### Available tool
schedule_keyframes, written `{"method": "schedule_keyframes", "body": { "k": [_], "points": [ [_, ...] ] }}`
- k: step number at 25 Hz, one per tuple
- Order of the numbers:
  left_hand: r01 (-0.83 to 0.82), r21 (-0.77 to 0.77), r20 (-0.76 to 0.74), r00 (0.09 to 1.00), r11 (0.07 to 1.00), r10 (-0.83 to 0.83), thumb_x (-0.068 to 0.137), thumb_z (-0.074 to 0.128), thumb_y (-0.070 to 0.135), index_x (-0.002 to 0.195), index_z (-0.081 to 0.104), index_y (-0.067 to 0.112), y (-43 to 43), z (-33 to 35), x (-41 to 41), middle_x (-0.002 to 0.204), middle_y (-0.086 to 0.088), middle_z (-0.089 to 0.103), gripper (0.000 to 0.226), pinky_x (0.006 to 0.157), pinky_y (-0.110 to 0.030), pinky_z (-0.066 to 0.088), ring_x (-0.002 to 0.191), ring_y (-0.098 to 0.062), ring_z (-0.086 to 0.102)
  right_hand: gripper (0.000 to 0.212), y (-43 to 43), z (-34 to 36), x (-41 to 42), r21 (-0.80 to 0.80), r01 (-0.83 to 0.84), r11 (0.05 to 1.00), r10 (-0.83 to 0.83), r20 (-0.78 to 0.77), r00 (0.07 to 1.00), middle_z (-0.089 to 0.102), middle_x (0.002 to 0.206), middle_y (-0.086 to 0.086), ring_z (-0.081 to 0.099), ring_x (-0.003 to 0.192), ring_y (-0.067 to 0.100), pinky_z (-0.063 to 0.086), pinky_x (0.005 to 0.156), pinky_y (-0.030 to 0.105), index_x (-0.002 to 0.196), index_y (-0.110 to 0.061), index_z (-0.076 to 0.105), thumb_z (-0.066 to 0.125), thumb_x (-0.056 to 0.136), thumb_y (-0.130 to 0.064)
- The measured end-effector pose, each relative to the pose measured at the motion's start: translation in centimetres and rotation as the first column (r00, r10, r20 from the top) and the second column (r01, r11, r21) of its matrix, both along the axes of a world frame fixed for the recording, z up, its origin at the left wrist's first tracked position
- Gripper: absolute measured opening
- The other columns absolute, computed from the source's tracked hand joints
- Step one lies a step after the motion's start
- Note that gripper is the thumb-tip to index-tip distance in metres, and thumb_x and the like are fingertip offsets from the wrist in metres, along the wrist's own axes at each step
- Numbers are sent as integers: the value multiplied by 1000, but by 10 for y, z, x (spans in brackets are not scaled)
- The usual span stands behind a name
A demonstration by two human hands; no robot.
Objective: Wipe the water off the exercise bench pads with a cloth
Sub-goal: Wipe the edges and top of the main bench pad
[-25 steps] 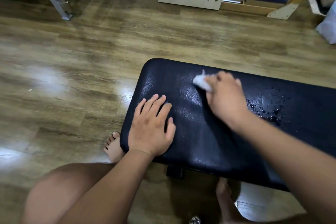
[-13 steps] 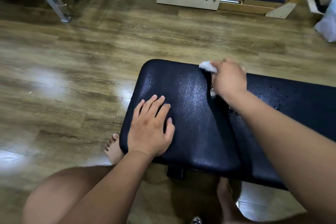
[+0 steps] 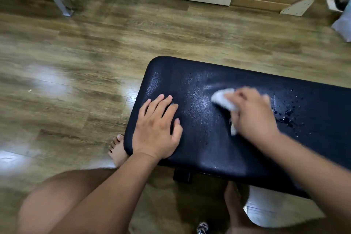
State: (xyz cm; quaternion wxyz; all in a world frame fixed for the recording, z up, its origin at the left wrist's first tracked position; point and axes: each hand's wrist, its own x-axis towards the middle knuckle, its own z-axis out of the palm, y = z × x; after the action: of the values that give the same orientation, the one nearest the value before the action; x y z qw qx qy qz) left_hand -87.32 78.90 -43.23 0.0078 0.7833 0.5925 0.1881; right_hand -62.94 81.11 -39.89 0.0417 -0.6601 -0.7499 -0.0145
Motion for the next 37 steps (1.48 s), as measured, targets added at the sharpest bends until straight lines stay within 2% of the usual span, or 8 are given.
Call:
{"method": "schedule_keyframes", "body": {
  "k": [5,11,14,22,25,30,34,37],
  "points": [
    [1,-10,-11,1000,1000,-1,85,46,34,114,68,15,1,3,2,133,-5,63,41,113,-46,32,130,-26,52,44,92,6,7,-40,252,967,-254,-31,967,59,110,12,55,104,34,37,86,40,117,-21,65,59,77,-4],
    [-2,12,12,1000,1000,2,85,47,33,113,67,15,1,0,1,131,-5,63,39,112,-47,35,129,-27,53,41,-123,1,-25,-30,-154,988,146,-188,971,59,87,1,53,80,26,34,68,36,102,-26,61,44,67,-14],
    [-2,5,8,1000,1000,2,85,47,33,114,67,15,0,-1,1,132,-5,62,39,113,-46,33,130,-26,52,42,-98,2,-5,33,-272,962,274,-107,956,61,88,1,57,79,27,39,69,37,102,-26,62,50,64,-12],
    [-4,18,23,1000,1000,4,84,48,33,112,68,15,0,-1,1,131,-4,63,38,111,-48,36,129,-26,53,35,65,3,-16,44,219,975,-211,-138,968,60,112,15,56,103,39,44,86,44,111,-16,67,53,80,-12],
    [-7,12,17,1000,1000,6,84,49,33,112,67,16,3,-2,1,132,-4,63,37,112,-47,35,130,-26,52,32,-39,2,-41,16,-99,995,100,-207,973,61,102,10,57,90,35,43,74,42,106,-16,68,54,78,-26],
    [-8,6,27,1000,1000,7,83,50,33,113,67,16,0,-3,1,132,-3,63,38,112,-47,35,130,-25,51,43,-50,-1,-32,-22,-655,756,638,-203,743,60,94,1,48,83,14,38,72,32,106,-20,67,69,64,-18],
    [-11,-18,27,1000,1000,12,85,49,34,115,67,17,1,-3,0,133,-2,62,39,113,-46,33,132,-24,50,30,98,6,-31,-2,-135,991,134,-106,985,61,98,16,59,89,38,45,74,38,108,-15,70,63,79,-9],
    [-8,-4,37,999,1000,8,84,50,34,114,67,16,0,-2,1,132,-2,63,39,112,-47,34,131,-24,51,25,99,9,-65,-11,135,991,-133,-252,958,58,99,18,59,90,40,46,78,40,105,-13,68,52,85,-13]
  ]
}}
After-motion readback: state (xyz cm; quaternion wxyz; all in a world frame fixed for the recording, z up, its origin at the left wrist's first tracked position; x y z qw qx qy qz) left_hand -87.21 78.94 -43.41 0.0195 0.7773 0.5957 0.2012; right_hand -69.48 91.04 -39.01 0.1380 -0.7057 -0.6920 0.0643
